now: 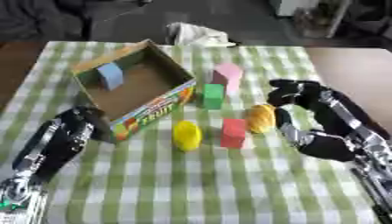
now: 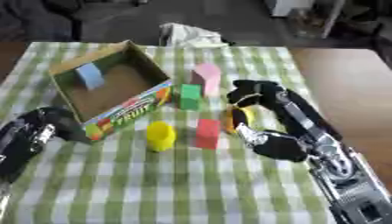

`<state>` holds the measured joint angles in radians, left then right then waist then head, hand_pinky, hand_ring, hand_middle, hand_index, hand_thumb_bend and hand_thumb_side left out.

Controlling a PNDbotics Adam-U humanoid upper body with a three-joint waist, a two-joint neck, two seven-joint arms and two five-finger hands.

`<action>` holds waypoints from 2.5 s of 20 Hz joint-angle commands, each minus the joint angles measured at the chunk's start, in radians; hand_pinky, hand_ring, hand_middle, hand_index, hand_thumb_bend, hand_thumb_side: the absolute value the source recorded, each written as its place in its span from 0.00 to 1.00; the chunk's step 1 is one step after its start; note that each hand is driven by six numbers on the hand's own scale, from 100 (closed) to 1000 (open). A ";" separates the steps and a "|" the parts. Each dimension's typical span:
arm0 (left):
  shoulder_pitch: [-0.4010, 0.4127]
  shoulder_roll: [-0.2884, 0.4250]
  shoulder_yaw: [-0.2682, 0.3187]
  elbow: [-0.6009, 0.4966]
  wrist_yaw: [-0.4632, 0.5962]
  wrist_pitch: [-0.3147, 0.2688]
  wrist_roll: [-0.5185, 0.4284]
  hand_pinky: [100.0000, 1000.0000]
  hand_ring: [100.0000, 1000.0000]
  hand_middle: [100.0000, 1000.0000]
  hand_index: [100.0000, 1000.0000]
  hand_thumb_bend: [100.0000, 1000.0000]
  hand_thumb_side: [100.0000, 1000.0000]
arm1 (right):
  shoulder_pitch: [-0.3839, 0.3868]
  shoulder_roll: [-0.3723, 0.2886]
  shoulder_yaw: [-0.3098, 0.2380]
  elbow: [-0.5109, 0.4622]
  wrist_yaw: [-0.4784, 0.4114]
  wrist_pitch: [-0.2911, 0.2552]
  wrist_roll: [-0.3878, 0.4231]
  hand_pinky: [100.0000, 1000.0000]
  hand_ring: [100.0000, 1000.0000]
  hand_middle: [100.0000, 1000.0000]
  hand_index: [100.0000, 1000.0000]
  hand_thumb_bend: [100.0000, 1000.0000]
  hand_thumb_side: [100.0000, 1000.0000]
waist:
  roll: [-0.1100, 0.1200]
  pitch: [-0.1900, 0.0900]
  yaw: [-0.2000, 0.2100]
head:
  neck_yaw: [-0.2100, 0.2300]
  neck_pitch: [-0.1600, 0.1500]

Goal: Pick up objects on the table and place them in the box.

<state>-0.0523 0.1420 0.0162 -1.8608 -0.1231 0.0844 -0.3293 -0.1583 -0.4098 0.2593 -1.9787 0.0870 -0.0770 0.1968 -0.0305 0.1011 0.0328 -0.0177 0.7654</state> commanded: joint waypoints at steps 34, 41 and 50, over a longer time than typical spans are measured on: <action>-0.004 0.025 -0.010 -0.012 0.005 -0.001 -0.015 0.54 0.51 0.65 0.68 0.00 0.54 | -0.323 -0.189 0.176 0.234 0.375 -0.099 0.367 0.80 0.97 0.80 0.94 0.23 0.40 | -0.001 -0.013 0.020 | -0.019 0.005; -0.004 0.023 -0.011 -0.011 0.006 -0.001 -0.016 0.54 0.51 0.65 0.68 0.00 0.54 | -0.383 -0.124 0.185 0.389 0.445 -0.123 0.359 0.80 0.96 0.80 0.94 0.24 0.41 | 0.003 -0.015 0.023 | -0.022 0.005; -0.002 0.022 -0.012 -0.010 0.007 -0.001 -0.017 0.54 0.51 0.65 0.68 0.00 0.54 | -0.402 -0.082 0.173 0.493 0.515 -0.138 0.305 0.80 0.96 0.79 0.94 0.24 0.42 | 0.007 -0.016 0.019 | -0.025 0.005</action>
<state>-0.0516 0.1500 0.0084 -1.8578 -0.1189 0.0841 -0.3432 -0.5385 -0.4837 0.4442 -1.4896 0.5894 -0.2140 0.5102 -0.0264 0.0984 0.0532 -0.0394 0.7654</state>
